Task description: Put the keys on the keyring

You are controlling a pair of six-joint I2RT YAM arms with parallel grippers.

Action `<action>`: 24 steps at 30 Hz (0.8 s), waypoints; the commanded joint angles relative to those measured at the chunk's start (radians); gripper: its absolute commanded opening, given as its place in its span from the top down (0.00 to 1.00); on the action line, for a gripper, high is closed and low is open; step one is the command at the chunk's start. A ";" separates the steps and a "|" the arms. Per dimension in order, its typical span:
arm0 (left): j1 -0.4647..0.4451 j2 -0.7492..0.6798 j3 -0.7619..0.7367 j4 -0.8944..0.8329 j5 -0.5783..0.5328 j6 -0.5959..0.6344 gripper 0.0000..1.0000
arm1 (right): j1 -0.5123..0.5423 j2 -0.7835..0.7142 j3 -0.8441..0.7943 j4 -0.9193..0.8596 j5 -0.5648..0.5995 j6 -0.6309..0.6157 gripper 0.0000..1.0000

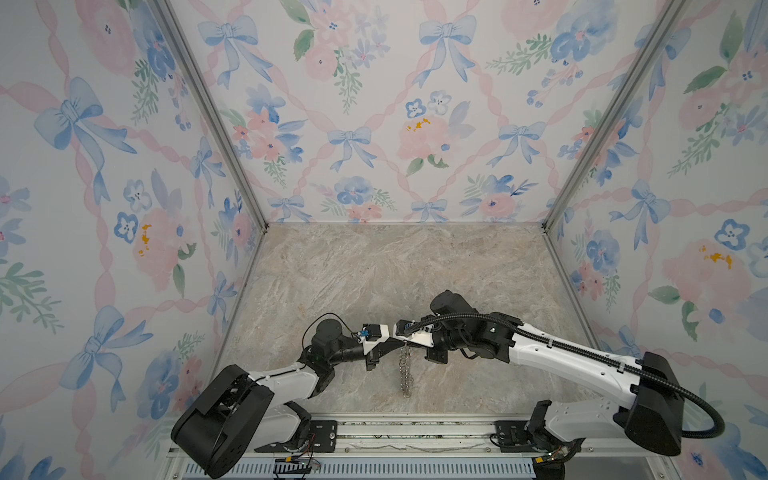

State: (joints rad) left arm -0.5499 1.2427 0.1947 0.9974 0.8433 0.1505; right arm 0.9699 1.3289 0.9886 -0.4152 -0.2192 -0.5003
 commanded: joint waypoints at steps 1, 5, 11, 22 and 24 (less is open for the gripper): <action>0.004 0.007 0.032 0.000 0.008 -0.006 1.00 | 0.008 0.002 0.025 0.014 -0.022 0.000 1.00; -0.001 0.013 0.037 0.004 -0.013 -0.023 1.00 | -0.016 -0.028 -0.021 0.082 -0.049 0.019 0.97; -0.004 0.019 0.027 0.056 -0.044 -0.060 1.00 | -0.078 -0.097 -0.122 0.222 -0.145 0.066 0.83; -0.005 0.060 0.009 0.160 -0.069 -0.106 1.00 | -0.152 -0.142 -0.250 0.399 -0.137 0.146 0.81; -0.005 0.061 0.007 0.164 -0.067 -0.106 1.00 | -0.159 -0.133 -0.261 0.421 -0.122 0.156 0.84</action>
State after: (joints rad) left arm -0.5503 1.3006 0.2058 1.0885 0.7769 0.0650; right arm 0.8249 1.1950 0.7494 -0.0628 -0.3584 -0.3824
